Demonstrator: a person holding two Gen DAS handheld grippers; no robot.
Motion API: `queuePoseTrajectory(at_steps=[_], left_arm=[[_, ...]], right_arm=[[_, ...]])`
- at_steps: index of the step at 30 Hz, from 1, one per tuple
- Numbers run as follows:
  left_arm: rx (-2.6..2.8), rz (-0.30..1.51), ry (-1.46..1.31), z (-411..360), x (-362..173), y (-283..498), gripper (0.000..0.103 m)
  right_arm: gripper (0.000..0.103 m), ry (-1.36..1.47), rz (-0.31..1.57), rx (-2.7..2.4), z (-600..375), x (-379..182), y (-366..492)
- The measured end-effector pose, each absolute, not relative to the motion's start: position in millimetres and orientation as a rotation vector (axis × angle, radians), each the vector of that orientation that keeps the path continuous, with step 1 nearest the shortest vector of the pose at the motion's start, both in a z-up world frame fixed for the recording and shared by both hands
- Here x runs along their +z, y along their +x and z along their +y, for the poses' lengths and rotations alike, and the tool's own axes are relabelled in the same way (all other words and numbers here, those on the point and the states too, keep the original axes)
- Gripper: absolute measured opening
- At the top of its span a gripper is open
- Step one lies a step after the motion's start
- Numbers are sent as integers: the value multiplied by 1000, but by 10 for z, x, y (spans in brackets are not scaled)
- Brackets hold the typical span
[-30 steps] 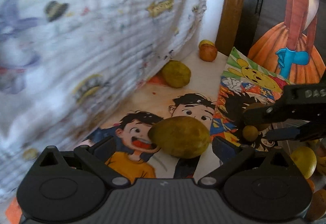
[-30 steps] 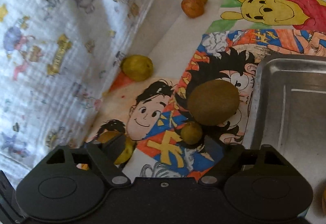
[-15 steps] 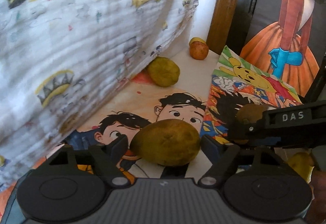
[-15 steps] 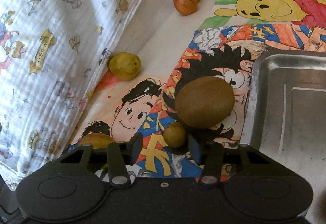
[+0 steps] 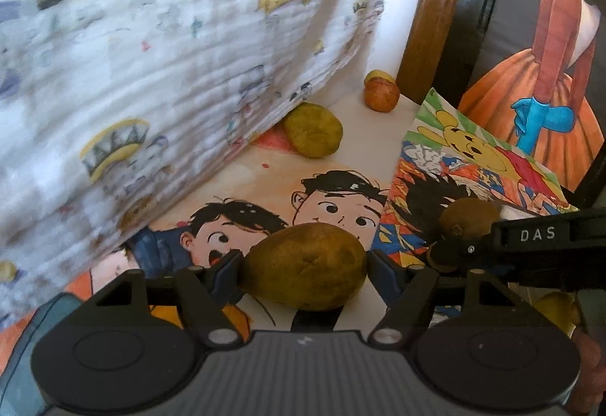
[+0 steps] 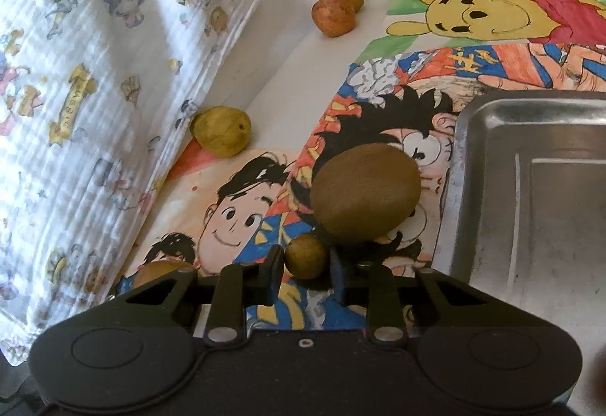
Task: Organize fruits
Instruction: 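Grasp a large yellow potato with the left tool while the right tool grasps a brown kiwi, then carry the yellow potato over the tray while the right tool carries the kiwi there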
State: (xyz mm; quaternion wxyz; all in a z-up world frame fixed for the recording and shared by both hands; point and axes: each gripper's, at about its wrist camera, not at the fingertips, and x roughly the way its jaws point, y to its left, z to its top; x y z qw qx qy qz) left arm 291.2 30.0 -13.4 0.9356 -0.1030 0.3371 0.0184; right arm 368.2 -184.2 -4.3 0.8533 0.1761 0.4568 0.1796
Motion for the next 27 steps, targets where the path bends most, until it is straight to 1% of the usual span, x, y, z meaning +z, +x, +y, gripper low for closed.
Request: queuePoseTrajectory(at_steps=[5, 13, 18, 27], left_arm=[[44, 686, -238, 295, -90, 2767, 75], [31, 649, -275, 187, 118, 2478, 75], [12, 625, -284, 52, 252, 2295, 75], [-83, 604, -300, -345, 343, 2013, 75]], right_arm=[[28, 362, 931, 401, -1857, 67, 3534], [28, 362, 838, 452, -1997, 404, 3159], [28, 350, 749, 442, -2229, 653, 2829], [28, 356, 682, 377, -2762, 890, 2316]])
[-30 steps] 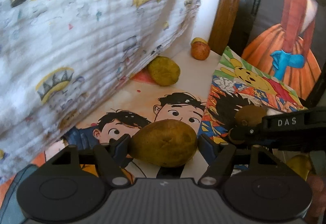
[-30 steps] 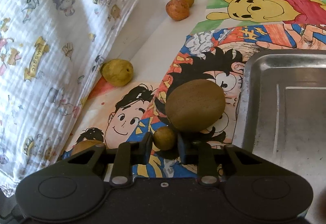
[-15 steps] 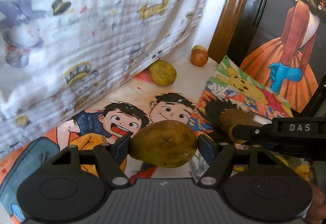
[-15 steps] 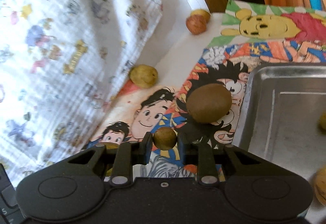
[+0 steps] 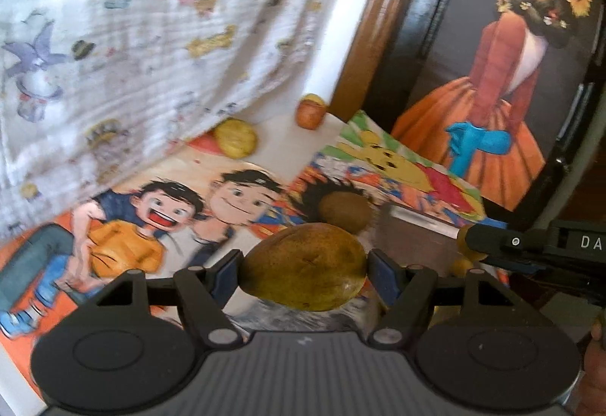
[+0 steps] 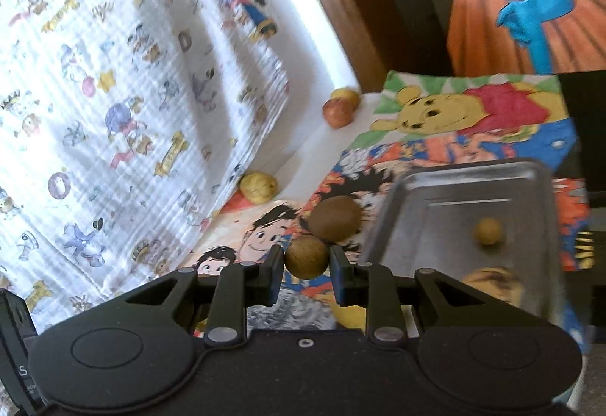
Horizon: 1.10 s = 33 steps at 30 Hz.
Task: Organize fruits
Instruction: 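Carry the yellow potato over the tray while the right tool carries the kiwi there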
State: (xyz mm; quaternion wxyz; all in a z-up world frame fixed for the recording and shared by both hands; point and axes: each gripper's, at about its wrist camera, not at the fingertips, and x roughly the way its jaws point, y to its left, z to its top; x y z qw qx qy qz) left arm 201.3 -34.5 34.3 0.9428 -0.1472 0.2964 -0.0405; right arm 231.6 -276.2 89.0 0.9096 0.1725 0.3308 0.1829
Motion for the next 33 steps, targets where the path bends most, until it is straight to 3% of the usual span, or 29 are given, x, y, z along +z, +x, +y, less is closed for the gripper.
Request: queuePoseTrajectory(at_steps=[16, 33], left_arm=[[-190, 688, -265, -862, 176, 1774, 75], [-291, 700, -185, -1315, 206, 2010, 75]], right_arm=[[28, 299, 686, 216, -3357, 537, 1570], [28, 130, 712, 200, -3407, 221, 1415]])
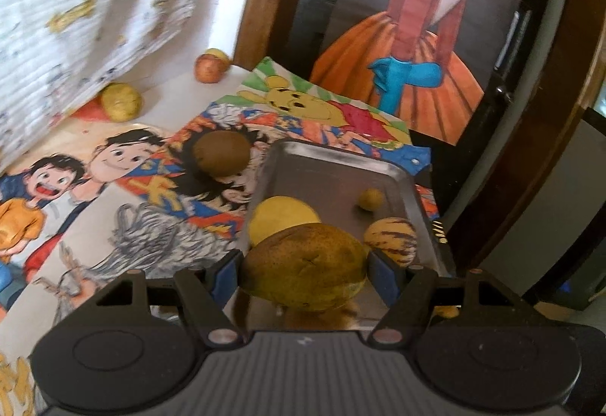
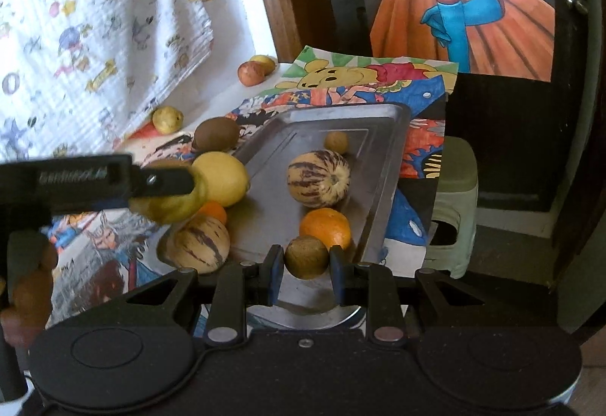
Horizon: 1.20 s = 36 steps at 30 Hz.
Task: Organize fruits
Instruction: 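Carry the yellow potato over the tray while the right tool carries the kiwi there, then open the left tool to set the potato in the tray while the right tool releases the kiwi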
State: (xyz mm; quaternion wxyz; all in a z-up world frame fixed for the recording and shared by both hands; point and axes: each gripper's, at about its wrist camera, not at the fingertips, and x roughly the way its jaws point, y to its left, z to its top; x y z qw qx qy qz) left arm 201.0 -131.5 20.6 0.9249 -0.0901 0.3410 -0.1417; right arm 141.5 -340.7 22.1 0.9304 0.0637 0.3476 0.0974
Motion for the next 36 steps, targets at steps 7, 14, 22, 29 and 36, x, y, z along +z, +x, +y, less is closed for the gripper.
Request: queuePoseTrajectory(at_steps=[7, 14, 22, 29, 36], left_arm=[[-335, 712, -114, -1588, 200, 2084, 75], [-350, 715, -20, -1779, 186, 2180, 75], [-347, 751, 51, -1944, 164, 2329, 75], [-358, 712, 141, -2026, 165, 2396, 58], [-363, 712, 141, -2034, 164, 2431, 58]], right_arm=[[28, 86, 717, 226, -3403, 169, 1405], [28, 53, 707, 222, -3428, 153, 1400], [28, 56, 703, 240, -3467, 138, 1442], [28, 69, 718, 248, -3449, 90, 1485], [28, 66, 726, 254, -3433, 69, 1507]])
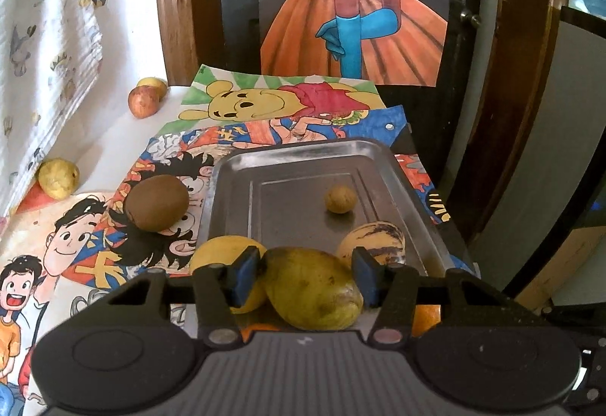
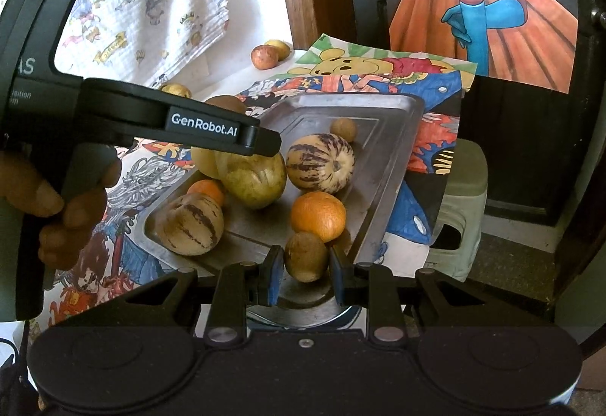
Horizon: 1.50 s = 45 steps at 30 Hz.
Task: Organize fruits
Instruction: 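Open the left tool to set the potato in the tray while the right tool releases the kiwi, then withdraw both tools from the tray toward the remaining fruits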
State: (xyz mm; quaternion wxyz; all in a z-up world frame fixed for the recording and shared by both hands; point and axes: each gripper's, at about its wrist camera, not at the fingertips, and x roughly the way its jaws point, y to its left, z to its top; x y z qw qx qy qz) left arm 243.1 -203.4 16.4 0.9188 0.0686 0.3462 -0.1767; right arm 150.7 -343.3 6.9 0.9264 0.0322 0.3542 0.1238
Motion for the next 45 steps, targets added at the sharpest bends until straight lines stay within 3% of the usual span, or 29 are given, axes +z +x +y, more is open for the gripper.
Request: queuePoseTrajectory(at_steps=[12, 16, 21, 25, 35, 45], left_arm=[[-368, 720, 94, -1962, 178, 2399, 60], [-371, 716, 13, -1842, 215, 2350, 76], [-348, 684, -62, -1665, 302, 2234, 87], [-313, 665, -103, -1490, 372, 2107, 100], [-219, 665, -152, -998, 398, 1585, 102], [-122, 740, -74, -570, 319, 1098, 102]], right_arm=[[30, 66, 727, 247, -3424, 62, 1506], [39, 67, 720, 243, -3416, 96, 1466], [52, 79, 705, 240, -3402, 181, 1371], [68, 99, 694, 242, -3383, 256, 1276], [99, 124, 670, 265, -3234, 460, 985], [102, 180, 816, 276, -3058, 530, 787]])
